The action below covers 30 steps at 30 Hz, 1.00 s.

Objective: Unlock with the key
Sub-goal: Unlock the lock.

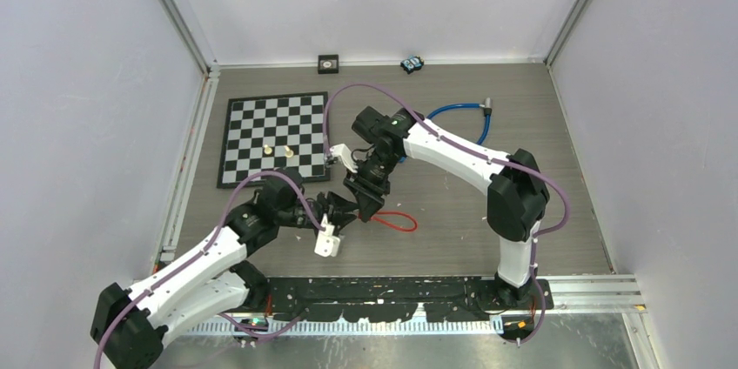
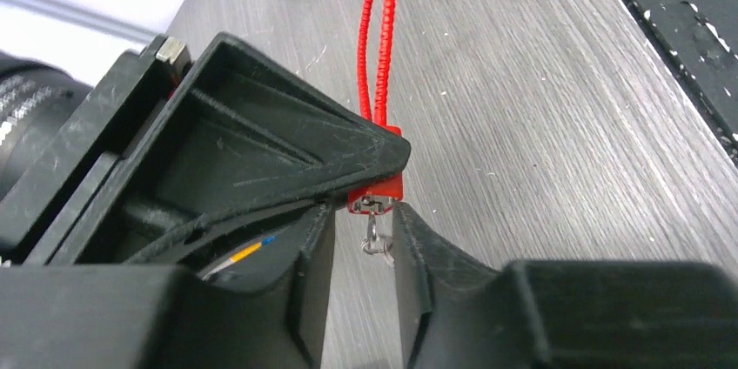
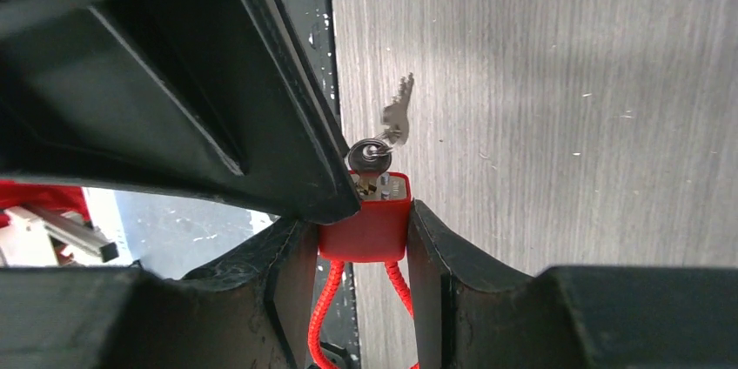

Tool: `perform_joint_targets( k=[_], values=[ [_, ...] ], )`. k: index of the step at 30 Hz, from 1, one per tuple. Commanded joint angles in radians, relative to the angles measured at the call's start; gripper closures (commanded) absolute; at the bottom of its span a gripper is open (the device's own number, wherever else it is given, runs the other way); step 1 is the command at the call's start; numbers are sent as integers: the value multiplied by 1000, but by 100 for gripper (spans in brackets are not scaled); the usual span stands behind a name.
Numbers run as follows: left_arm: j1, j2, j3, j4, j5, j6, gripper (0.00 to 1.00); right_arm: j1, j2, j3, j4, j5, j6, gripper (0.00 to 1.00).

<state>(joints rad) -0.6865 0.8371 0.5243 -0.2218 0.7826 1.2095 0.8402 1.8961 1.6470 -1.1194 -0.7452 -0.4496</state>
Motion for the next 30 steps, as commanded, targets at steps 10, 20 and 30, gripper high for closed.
perform_joint_targets(
  k=[10, 20, 30],
  values=[
    [-7, -40, 65, -42, -166, -274, 49, -32, -156, -85, 112, 100, -46, 100],
    [-3, 78, 132, -21, -174, -629, 52, -35, -239, -156, 239, 311, -13, 100],
    [12, 208, 216, 15, -252, -908, 53, -60, -284, -173, 297, 387, 36, 100]
  ],
)
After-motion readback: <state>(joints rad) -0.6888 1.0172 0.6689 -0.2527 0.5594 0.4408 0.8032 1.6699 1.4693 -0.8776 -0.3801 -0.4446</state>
